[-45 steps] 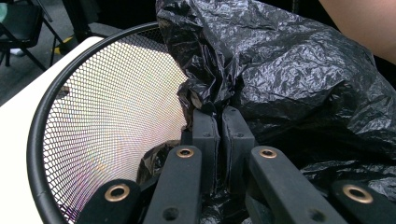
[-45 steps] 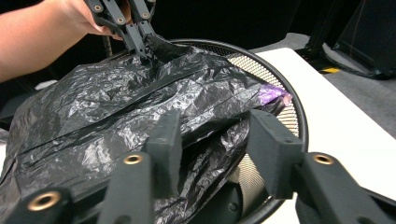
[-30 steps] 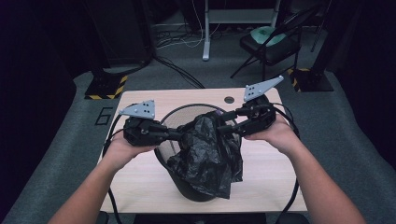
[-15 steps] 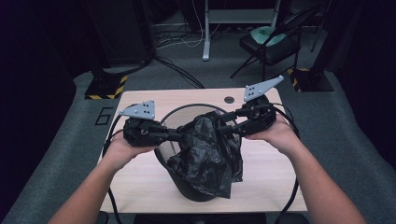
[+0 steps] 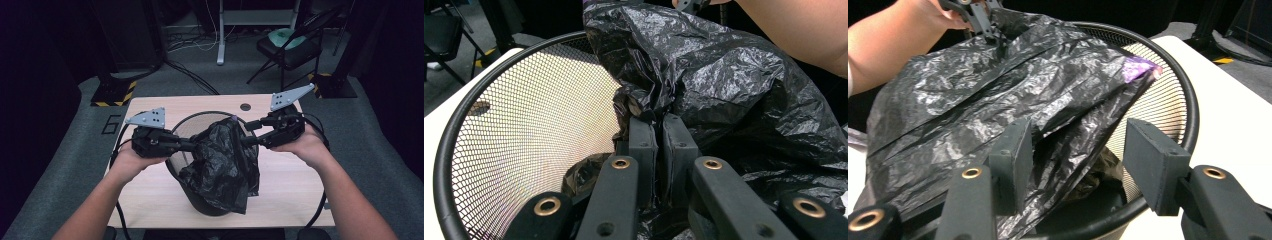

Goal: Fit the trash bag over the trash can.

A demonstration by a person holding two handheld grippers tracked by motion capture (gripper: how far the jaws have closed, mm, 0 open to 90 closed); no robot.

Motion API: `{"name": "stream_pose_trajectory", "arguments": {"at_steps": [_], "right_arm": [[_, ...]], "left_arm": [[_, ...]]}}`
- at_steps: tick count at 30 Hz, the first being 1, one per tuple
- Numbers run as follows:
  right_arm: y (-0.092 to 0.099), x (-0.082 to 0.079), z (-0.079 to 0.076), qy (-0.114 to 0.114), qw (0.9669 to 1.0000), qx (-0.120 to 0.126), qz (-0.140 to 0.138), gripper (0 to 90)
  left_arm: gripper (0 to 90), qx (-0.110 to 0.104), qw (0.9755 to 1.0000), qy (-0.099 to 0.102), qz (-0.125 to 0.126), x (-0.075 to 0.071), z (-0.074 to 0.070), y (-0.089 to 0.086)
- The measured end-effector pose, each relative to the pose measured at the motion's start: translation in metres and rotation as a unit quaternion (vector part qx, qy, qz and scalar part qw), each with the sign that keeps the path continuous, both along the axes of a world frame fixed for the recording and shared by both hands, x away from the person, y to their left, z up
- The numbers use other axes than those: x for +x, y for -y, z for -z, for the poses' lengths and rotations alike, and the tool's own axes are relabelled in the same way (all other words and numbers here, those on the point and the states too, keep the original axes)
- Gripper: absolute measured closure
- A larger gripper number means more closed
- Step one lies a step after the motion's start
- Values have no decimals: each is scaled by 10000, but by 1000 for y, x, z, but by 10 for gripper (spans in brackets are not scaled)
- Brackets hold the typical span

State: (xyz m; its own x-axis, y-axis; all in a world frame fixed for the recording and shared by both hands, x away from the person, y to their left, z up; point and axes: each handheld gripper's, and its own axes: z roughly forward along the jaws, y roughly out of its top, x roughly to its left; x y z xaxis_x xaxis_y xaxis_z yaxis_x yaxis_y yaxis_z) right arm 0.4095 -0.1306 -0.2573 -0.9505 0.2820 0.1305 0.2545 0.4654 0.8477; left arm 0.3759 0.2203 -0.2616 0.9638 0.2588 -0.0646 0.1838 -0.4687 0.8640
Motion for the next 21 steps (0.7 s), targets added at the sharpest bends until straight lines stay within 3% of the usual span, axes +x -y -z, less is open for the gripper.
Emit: {"name": "stream_pose_trajectory", "arguments": {"at_steps": [9,12,21], "right_arm": [[10,8,0,-52,9996,122,264,442],[8,11,1,-12,9995,50,311,445],[-5,20,7,-115,9997,38,200,427]], "left_arm": [[845,-10,10000,17,28,-2,0,-2],[845,-3,10000,25,35,-2,0,-1],[843,-9,10000,18,55,-2,0,0]]}}
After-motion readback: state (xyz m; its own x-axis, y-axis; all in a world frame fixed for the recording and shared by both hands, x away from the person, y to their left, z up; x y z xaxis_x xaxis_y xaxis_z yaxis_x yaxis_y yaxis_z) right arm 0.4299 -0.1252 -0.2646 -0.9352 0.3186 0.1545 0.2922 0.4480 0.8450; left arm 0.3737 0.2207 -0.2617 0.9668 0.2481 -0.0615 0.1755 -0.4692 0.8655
